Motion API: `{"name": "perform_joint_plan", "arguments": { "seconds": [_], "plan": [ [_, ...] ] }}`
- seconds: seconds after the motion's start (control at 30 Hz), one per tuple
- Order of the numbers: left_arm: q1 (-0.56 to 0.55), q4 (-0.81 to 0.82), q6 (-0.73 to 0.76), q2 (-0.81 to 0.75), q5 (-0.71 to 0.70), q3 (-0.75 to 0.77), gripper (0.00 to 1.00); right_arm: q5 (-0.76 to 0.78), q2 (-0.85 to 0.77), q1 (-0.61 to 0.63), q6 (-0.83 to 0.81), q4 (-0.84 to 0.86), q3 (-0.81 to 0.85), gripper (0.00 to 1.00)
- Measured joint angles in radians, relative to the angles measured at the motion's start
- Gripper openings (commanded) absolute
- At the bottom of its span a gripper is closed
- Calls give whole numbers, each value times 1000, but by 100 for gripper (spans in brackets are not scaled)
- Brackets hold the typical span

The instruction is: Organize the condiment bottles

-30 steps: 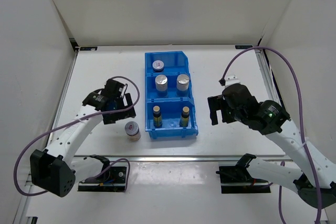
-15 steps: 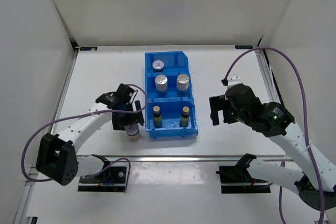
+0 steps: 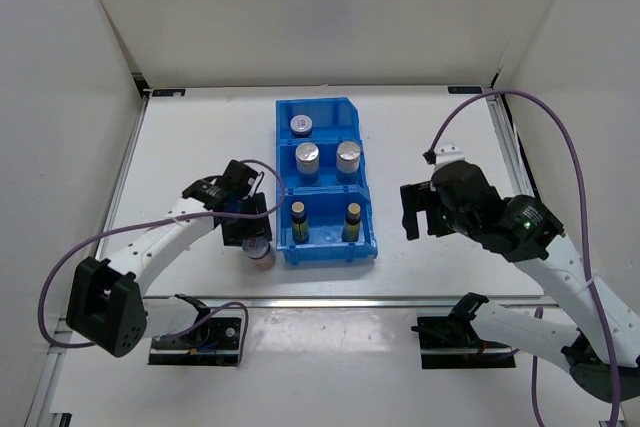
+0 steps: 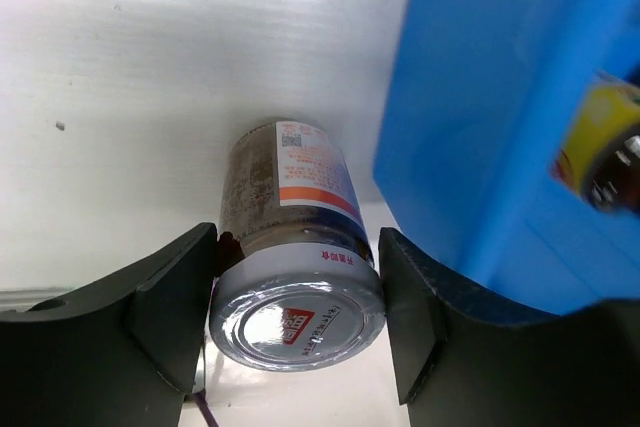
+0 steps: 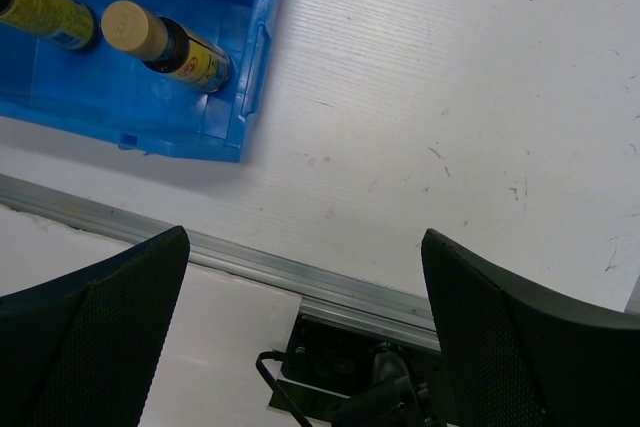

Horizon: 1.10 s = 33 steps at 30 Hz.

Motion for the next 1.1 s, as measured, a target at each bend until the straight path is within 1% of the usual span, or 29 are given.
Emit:
{"name": "perform_joint_plan", "arguments": {
  "seconds": [0.03,0.1,0.2,0.33,0.47,0.57,0.63,0.87,1.0,1.1],
  "plan": [
    [0,-9,0,-14,1,5,11,0,-2,0,0,-2,0,100],
    [-1,-56,5,-34,-2,48,11,0,-7,0,1,-3,0,100],
    [-1,-135,26,-35,-21,205,11,1,-11,0,2,-5,0,100],
    [-1,-224,80,-11,-88,531,11,5,-14,0,3,-9,0,100],
    [-2,-255,129,75,-120,843,11,11,-30,0,3,-11,0,100],
    [-12,-264,172,203,-118,1052,11,12,-39,0,3,-17,0,100],
    [-22,-256,198,305,-116,1153,11,12,-42,0,3,-23,0,100],
    [-59,-272,290,765,-104,1570,11,32,-59,0,3,-50,0,100],
    [-80,-270,340,961,-101,1735,11,42,-72,0,3,-61,0,100],
    [-88,-248,375,1044,-98,1781,11,45,-89,0,6,-67,0,100]
  ]
}}
